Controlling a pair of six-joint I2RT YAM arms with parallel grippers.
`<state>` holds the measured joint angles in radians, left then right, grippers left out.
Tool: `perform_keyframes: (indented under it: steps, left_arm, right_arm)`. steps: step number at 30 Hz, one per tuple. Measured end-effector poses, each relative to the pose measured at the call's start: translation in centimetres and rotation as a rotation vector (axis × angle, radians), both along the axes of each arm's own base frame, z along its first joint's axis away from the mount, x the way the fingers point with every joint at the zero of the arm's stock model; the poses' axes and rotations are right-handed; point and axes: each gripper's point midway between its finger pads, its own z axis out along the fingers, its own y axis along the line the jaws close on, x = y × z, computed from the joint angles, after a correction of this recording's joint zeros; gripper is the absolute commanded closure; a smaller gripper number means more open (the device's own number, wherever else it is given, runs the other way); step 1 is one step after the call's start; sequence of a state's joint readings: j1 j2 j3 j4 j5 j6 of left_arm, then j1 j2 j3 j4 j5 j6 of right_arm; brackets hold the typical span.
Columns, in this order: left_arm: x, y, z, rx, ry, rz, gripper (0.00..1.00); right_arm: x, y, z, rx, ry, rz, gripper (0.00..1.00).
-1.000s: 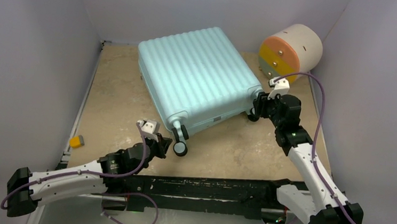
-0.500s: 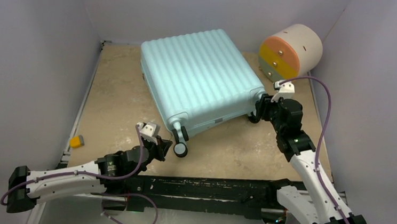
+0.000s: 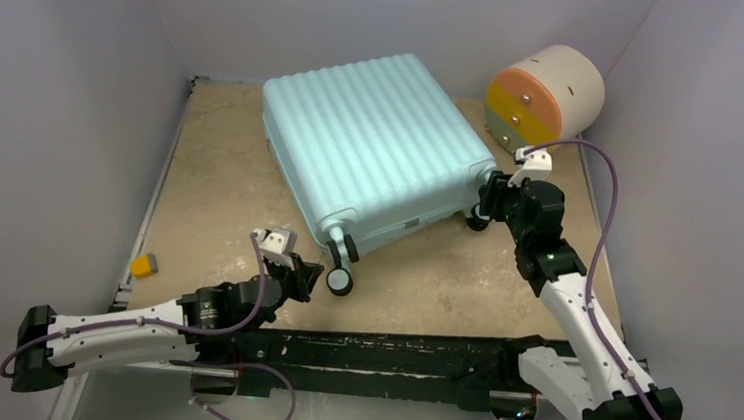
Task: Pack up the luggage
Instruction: Zip the luggage at the center of the board.
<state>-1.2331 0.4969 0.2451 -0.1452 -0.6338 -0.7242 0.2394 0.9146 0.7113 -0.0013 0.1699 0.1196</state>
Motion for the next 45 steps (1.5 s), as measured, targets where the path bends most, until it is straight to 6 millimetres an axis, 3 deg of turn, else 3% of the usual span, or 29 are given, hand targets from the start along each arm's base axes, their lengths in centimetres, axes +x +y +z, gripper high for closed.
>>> perform_keyframes:
  steps: [8, 17, 37, 45]
  left_arm:
    - [-0.2, -0.3, 0.2, -0.009, 0.009, 0.0, 1.0]
    - [-1.0, -1.3, 0.3, 0.094, 0.009, -0.048, 1.0]
    - [-2.8, -1.3, 0.5, 0.161, 0.075, -0.111, 1.0]
    - [-2.7, -3.2, -0.5, 0.227, 0.055, -0.16, 1.0]
  right_arm:
    - [1.4, 0.1, -0.6, -0.018, 0.005, 0.006, 1.0]
    - [2.4, 0.0, -0.6, -0.038, -0.046, 0.022, 1.0]
    - [3.1, 0.8, -0.5, -0.032, -0.085, 0.072, 1.0]
    - [3.0, 0.8, -0.5, -0.026, -0.092, 0.07, 1.0]
